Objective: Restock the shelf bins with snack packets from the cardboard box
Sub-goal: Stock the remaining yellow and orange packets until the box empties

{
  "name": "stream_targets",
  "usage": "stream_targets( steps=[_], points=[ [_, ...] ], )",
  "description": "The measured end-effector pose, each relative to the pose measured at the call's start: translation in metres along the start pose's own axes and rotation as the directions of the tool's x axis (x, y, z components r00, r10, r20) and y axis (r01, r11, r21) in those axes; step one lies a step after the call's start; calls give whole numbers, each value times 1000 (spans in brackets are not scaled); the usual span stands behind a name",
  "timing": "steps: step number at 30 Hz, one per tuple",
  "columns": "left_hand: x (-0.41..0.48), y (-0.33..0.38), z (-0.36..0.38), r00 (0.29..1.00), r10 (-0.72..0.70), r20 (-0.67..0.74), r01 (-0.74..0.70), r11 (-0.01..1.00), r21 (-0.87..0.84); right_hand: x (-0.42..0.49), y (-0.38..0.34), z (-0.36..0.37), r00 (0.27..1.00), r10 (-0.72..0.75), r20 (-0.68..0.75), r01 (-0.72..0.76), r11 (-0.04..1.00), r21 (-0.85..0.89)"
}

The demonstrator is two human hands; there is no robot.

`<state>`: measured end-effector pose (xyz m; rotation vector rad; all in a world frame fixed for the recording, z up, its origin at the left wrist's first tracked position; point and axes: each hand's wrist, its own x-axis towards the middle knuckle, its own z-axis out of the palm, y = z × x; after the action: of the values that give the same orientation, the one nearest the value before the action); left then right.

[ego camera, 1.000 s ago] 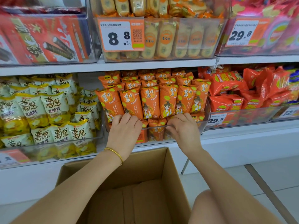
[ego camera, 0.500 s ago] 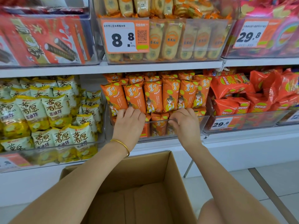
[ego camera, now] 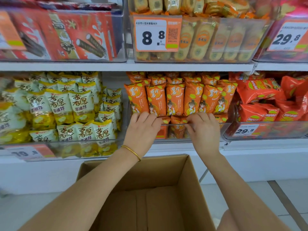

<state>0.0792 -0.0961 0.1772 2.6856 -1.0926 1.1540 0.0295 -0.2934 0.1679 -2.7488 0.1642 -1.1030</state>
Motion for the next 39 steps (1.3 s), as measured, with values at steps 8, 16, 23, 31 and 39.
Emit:
stream_targets(
  steps=[8,16,23,31,39],
  points=[
    [-79,-116,-68,959,-224,-174,241,967,81,16,-194,3,978,-179,108,94,838,538],
    [-107,-220,-58,911,-345,227,283,921,267,64,-298,56,825,190,533,-553,468,690],
    [-118,-242,-52,965,-232,125,194,946,260,73,-309,80,794,224,566,-595,481,644],
    [-117,-269,-48,942,-288,171,231,928,294,108,-303,97,767,288,574,-642,323,696],
    [-116,-266,-54,944,-294,149,258,941,219,111,-291,106,745,206,635,-666,271,694]
  ],
)
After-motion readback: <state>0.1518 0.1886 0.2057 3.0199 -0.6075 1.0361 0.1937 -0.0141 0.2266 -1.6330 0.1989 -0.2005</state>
